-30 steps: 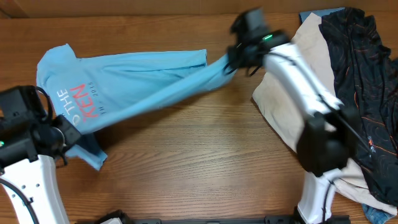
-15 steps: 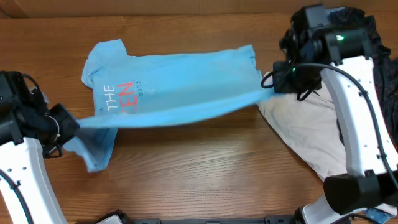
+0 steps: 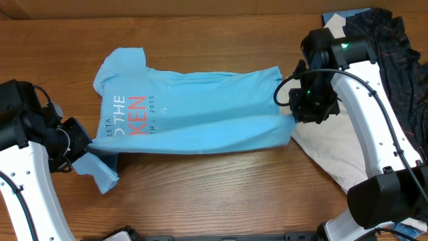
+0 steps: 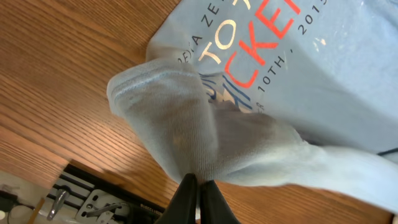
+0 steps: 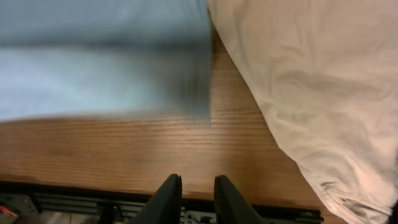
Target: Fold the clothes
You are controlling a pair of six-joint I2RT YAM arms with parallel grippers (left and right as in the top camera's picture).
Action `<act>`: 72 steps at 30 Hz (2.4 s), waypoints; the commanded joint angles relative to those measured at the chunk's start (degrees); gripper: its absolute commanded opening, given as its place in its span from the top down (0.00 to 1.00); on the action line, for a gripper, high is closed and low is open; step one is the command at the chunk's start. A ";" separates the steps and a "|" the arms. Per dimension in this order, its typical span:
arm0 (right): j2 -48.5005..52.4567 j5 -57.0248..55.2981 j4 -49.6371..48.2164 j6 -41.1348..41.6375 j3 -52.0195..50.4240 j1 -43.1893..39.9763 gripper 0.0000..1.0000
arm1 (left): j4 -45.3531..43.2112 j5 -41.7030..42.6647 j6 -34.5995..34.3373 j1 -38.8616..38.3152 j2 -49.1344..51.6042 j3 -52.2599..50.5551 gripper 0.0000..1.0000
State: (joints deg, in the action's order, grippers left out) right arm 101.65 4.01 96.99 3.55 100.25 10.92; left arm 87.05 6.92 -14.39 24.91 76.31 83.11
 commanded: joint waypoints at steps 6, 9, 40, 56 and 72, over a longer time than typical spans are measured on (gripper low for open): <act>-0.59 0.79 -0.81 -0.46 -6.60 -0.07 0.67 | -0.57 0.61 1.57 0.52 0.24 -0.39 0.96; -0.59 1.73 -4.37 -0.48 -7.63 -0.07 0.63 | -0.81 0.63 1.57 0.52 0.24 -0.39 0.96; 3.54 8.96 -50.64 -0.57 -32.63 0.00 0.67 | -0.83 0.61 1.55 0.52 0.24 -0.39 0.94; 9.81 12.70 -53.44 -0.57 -32.65 0.04 0.67 | -0.94 0.61 1.55 0.52 0.24 -0.39 0.94; 6.51 4.31 -42.14 4.20 -23.54 0.26 0.96 | -1.03 0.61 1.57 0.52 0.24 -0.39 0.94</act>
State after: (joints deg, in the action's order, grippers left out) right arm 110.98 12.03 52.80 6.46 71.26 10.96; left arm 86.15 7.11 -14.35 24.91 76.31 82.87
